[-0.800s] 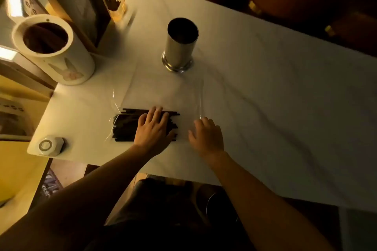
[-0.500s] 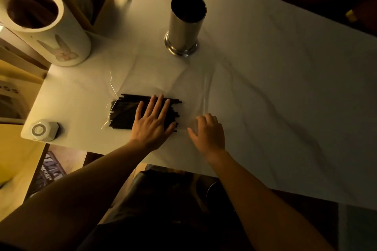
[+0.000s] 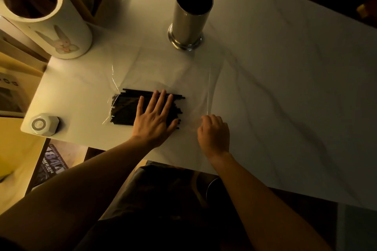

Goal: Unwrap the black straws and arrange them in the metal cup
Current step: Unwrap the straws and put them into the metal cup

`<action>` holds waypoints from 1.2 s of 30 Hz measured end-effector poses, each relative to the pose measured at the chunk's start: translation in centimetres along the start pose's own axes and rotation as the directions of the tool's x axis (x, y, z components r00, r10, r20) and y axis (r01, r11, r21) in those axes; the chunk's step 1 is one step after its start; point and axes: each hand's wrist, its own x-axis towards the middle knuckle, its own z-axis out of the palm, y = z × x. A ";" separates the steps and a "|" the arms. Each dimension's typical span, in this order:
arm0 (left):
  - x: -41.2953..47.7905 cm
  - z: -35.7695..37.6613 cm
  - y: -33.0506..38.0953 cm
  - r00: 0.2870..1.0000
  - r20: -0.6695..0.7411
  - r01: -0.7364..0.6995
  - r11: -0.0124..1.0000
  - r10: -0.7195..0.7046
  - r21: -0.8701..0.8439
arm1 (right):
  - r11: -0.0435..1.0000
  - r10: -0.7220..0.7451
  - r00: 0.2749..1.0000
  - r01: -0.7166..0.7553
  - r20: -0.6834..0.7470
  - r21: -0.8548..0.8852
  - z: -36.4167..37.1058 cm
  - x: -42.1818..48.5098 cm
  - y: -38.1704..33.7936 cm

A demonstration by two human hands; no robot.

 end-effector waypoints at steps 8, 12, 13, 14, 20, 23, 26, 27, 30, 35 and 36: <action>-0.1 -0.1 -0.1 1.000 0.005 -0.007 1.000 0.007 -0.012 | 0.999 0.025 1.000 -0.024 -0.015 0.038 -0.4 0.8 0.2; -0.5 -0.4 -0.3 0.999 0.035 0.013 1.000 -0.012 -0.019 | 0.973 0.188 0.981 -0.181 -0.041 0.145 -0.5 0.9 0.9; -0.5 -0.5 -0.3 0.999 0.047 0.020 1.000 -0.019 -0.023 | 0.963 0.225 0.974 -0.218 -0.027 0.160 -0.6 0.9 1.2; -0.5 -0.6 -0.3 0.998 0.062 0.026 0.999 -0.024 -0.030 | 0.957 0.243 0.970 -0.240 -0.001 0.163 -0.6 0.8 1.3; 0.9 -2.3 -0.1 0.997 0.065 0.037 0.996 -0.031 -0.083 | 0.970 0.188 0.982 -0.189 0.022 0.151 -1.1 1.7 0.9; 3.9 -3.5 -0.4 1.000 0.006 -0.008 0.996 0.009 -0.085 | 0.979 0.161 0.986 -0.166 0.051 0.120 -1.2 2.8 0.5; 6.2 -3.3 -0.8 0.994 0.103 -0.020 0.998 0.026 -0.056 | 0.985 0.148 0.983 -0.157 0.108 0.077 -1.0 4.2 -0.4; 6.5 -3.0 -1.0 0.991 0.127 -0.034 0.999 0.038 -0.036 | 0.987 0.143 0.982 -0.151 0.123 0.060 -0.8 4.7 -0.7; 6.4 -2.4 -1.4 0.989 0.142 -0.047 0.998 0.051 -0.028 | 0.989 0.137 0.984 -0.143 0.118 0.044 -0.5 5.7 -1.5; 6.5 -2.4 -1.3 0.990 0.137 -0.037 0.997 0.045 -0.062 | 0.983 0.177 0.983 -0.179 0.048 0.051 -0.6 6.2 -1.1; 6.6 -2.5 -1.3 0.990 0.135 -0.039 0.997 0.048 -0.071 | 0.977 0.203 0.979 -0.205 0.033 0.060 -0.7 6.2 -0.7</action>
